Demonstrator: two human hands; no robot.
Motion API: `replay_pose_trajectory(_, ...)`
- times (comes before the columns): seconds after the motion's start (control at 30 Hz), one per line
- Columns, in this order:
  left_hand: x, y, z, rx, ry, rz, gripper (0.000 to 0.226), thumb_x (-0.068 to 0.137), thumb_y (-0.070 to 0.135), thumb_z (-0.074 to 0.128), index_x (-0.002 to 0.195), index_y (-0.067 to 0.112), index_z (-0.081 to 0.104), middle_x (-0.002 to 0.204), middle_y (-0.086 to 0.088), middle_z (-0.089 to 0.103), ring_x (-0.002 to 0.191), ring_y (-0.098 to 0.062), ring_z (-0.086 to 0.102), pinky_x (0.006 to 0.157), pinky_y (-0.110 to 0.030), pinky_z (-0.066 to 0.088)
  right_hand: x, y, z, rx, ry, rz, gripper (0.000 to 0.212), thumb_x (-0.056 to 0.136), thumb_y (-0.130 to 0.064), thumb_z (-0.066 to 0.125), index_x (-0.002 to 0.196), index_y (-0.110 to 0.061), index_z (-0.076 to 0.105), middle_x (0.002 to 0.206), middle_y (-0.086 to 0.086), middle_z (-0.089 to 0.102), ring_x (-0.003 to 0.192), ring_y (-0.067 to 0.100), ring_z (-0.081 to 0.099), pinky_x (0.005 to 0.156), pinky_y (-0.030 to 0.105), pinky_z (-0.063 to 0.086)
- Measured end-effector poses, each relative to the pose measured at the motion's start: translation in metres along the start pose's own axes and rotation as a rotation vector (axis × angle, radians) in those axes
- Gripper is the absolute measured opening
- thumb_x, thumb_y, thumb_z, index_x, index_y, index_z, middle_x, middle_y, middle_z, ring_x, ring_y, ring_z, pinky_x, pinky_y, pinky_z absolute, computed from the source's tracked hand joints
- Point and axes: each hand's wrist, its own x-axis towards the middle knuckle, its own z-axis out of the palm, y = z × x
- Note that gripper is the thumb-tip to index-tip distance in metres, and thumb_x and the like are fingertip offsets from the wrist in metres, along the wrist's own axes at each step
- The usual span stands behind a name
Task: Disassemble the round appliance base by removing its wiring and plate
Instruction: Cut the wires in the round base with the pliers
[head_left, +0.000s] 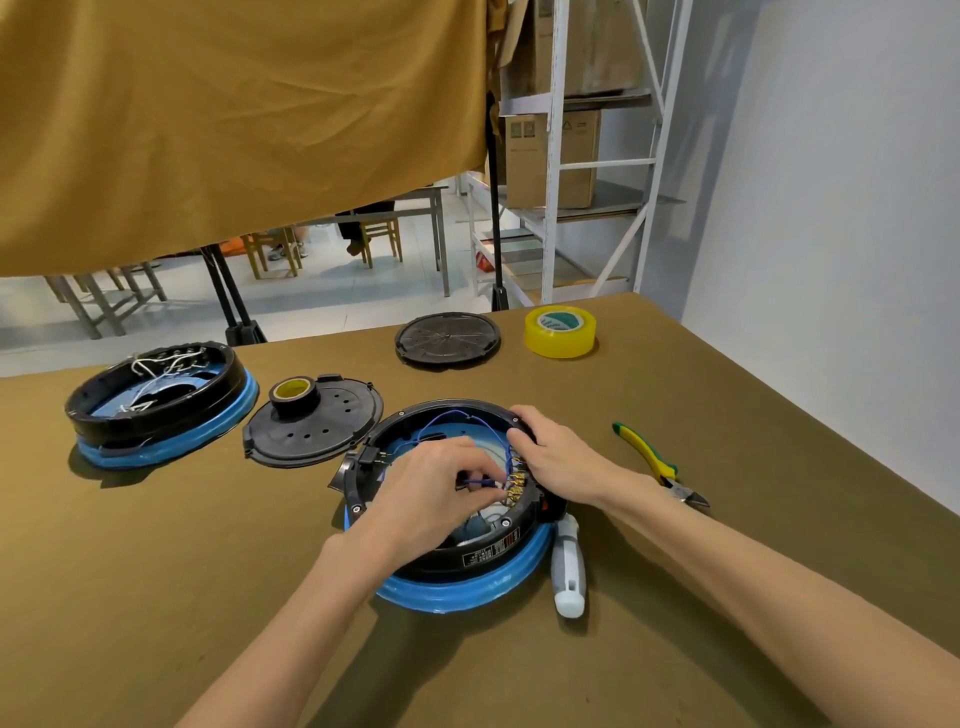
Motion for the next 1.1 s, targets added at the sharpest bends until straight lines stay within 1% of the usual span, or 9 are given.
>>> replay_pose_trajectory(0.07, 0.0, 0.001, 0.0, -0.013, -0.03, 0.007, 0.009, 0.089, 0.039, 0.077, 0.097, 0.037, 0.08, 0.085, 0.019, 0.061, 0.082, -0.001, 0.059, 0.068, -0.024, 0.05, 0.0, 0.001, 0.001, 0.014, -0.006, -0.004, 0.042, 0.11, -0.035, 0.034, 0.148, -0.02, 0.039, 0.132, 0.007, 0.062, 0.111, 0.02, 0.058, 0.091, 0.034, 0.044)
replay_pose_trajectory(0.17, 0.001, 0.001, 0.001, -0.025, -0.041, 0.015, 0.008, 0.089, 0.037, 0.077, 0.096, 0.036, 0.081, 0.084, 0.02, 0.06, 0.084, -0.002, 0.059, 0.067, -0.022, 0.049, 0.004, 0.002, -0.001, -0.008, -0.015, -0.028, 0.043, 0.111, -0.034, 0.032, 0.15, -0.019, 0.039, 0.134, 0.006, 0.061, 0.114, 0.018, 0.058, 0.1, 0.038, 0.046)
replay_pose_trajectory(0.37, 0.013, -0.002, -0.005, 0.099, -0.068, 0.065, 0.008, 0.092, 0.042, 0.074, 0.095, 0.037, 0.079, 0.088, 0.018, 0.059, 0.073, 0.004, 0.053, 0.066, -0.028, 0.048, 0.022, -0.003, -0.003, -0.032, -0.1, -0.111, 0.039, 0.111, -0.025, 0.032, 0.147, -0.019, 0.046, 0.139, 0.003, 0.058, 0.119, 0.014, 0.054, 0.1, 0.028, 0.041)
replay_pose_trajectory(0.43, 0.012, -0.003, -0.004, 0.111, -0.07, 0.081, 0.008, 0.094, 0.04, 0.072, 0.097, 0.035, 0.078, 0.088, 0.018, 0.058, 0.073, 0.0, 0.054, 0.066, -0.029, 0.049, 0.028, -0.005, 0.0, -0.033, -0.123, -0.126, 0.039, 0.111, -0.022, 0.032, 0.147, -0.018, 0.047, 0.14, 0.003, 0.058, 0.121, 0.012, 0.052, 0.101, 0.026, 0.038)
replay_pose_trajectory(0.6, 0.01, -0.012, 0.0, 0.119, -0.034, 0.056, 0.013, 0.094, 0.049, 0.066, 0.101, 0.04, 0.073, 0.081, 0.017, 0.055, 0.074, -0.001, 0.054, 0.065, -0.028, 0.05, 0.042, -0.011, 0.004, 0.044, -0.143, -0.128, 0.039, 0.11, -0.018, 0.036, 0.146, -0.017, 0.051, 0.133, -0.008, 0.059, 0.115, 0.0, 0.054, 0.094, 0.004, 0.035)
replay_pose_trajectory(0.7, 0.014, -0.017, 0.0, 0.165, -0.067, 0.069, 0.014, 0.098, 0.047, 0.06, 0.103, 0.04, 0.07, 0.081, 0.015, 0.059, 0.074, -0.004, 0.055, 0.067, -0.033, 0.052, 0.048, -0.015, 0.016, 0.101, -0.079, -0.059, 0.04, 0.108, -0.019, 0.035, 0.144, -0.02, 0.053, 0.142, -0.001, 0.058, 0.126, 0.012, 0.052, 0.107, 0.026, 0.04)
replay_pose_trajectory(0.83, 0.011, -0.015, 0.001, 0.208, -0.086, 0.083, 0.017, 0.1, 0.042, 0.055, 0.105, 0.037, 0.071, 0.083, 0.015, 0.062, 0.074, -0.006, 0.056, 0.068, -0.035, 0.054, 0.044, -0.013, 0.029, 0.155, 0.012, -0.029, 0.041, 0.109, -0.026, 0.033, 0.143, -0.023, 0.056, 0.141, -0.002, 0.06, 0.129, 0.016, 0.053, 0.112, 0.038, 0.041)
replay_pose_trajectory(1.0, 0.007, -0.012, 0.0, 0.202, -0.079, 0.069, 0.011, 0.1, 0.039, 0.055, 0.101, 0.037, 0.065, 0.085, 0.013, 0.06, 0.074, -0.006, 0.054, 0.065, -0.03, 0.049, 0.04, -0.01, 0.023, 0.18, -0.046, -0.104, 0.038, 0.11, -0.023, 0.034, 0.139, -0.022, 0.059, 0.133, -0.006, 0.063, 0.123, 0.012, 0.057, 0.109, 0.033, 0.043)
replay_pose_trajectory(1.1, 0.005, -0.01, 0.002, 0.17, -0.09, 0.062, 0.006, 0.098, 0.035, 0.056, 0.095, 0.035, 0.06, 0.078, 0.015, 0.056, 0.071, -0.003, 0.052, 0.059, -0.017, 0.033, 0.041, -0.011, 0.025, 0.223, -0.065, -0.123, 0.034, 0.11, -0.022, 0.035, 0.131, -0.027, 0.061, 0.122, -0.01, 0.067, 0.115, 0.006, 0.061, 0.101, 0.023, 0.045)
